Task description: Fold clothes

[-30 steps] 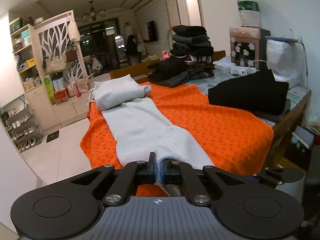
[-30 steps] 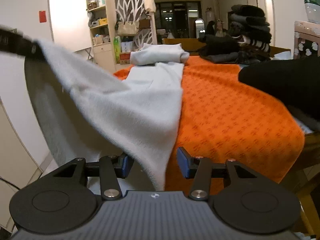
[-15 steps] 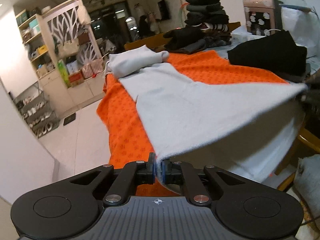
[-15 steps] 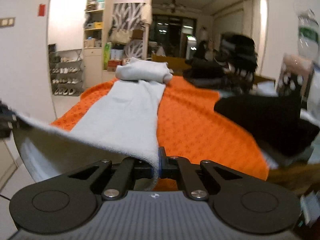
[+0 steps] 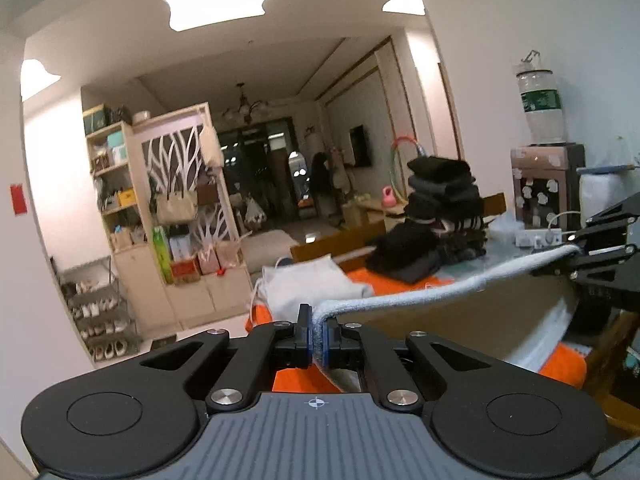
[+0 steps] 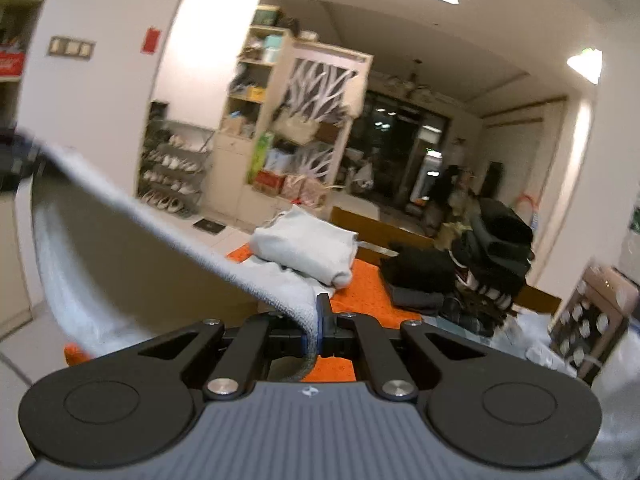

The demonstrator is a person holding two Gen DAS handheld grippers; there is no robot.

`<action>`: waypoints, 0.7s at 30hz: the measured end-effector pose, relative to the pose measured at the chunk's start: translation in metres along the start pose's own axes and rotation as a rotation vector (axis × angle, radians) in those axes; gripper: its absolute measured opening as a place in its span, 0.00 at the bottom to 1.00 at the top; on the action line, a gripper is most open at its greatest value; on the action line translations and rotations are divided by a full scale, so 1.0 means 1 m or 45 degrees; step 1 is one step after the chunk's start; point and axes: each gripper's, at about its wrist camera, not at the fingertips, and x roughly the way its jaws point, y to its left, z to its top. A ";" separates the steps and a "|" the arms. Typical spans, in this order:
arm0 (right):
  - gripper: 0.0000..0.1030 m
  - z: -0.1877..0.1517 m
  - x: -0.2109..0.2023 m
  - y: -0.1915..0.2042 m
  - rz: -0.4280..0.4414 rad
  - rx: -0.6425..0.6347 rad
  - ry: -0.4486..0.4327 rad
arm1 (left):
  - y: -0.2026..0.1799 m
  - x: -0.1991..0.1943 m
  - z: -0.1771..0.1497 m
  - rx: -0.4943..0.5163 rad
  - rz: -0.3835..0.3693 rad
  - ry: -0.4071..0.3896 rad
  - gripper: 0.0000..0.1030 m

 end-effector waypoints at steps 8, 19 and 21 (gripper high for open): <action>0.05 -0.002 -0.005 -0.002 0.054 -0.083 0.071 | -0.022 -0.001 -0.026 0.205 -0.056 0.161 0.06; 0.05 -0.121 0.011 0.067 0.131 -0.214 0.350 | -0.077 0.003 -0.162 0.396 -0.099 0.441 0.07; 0.05 -0.141 0.015 0.077 0.127 -0.199 0.388 | -0.088 0.008 -0.186 0.434 -0.107 0.476 0.07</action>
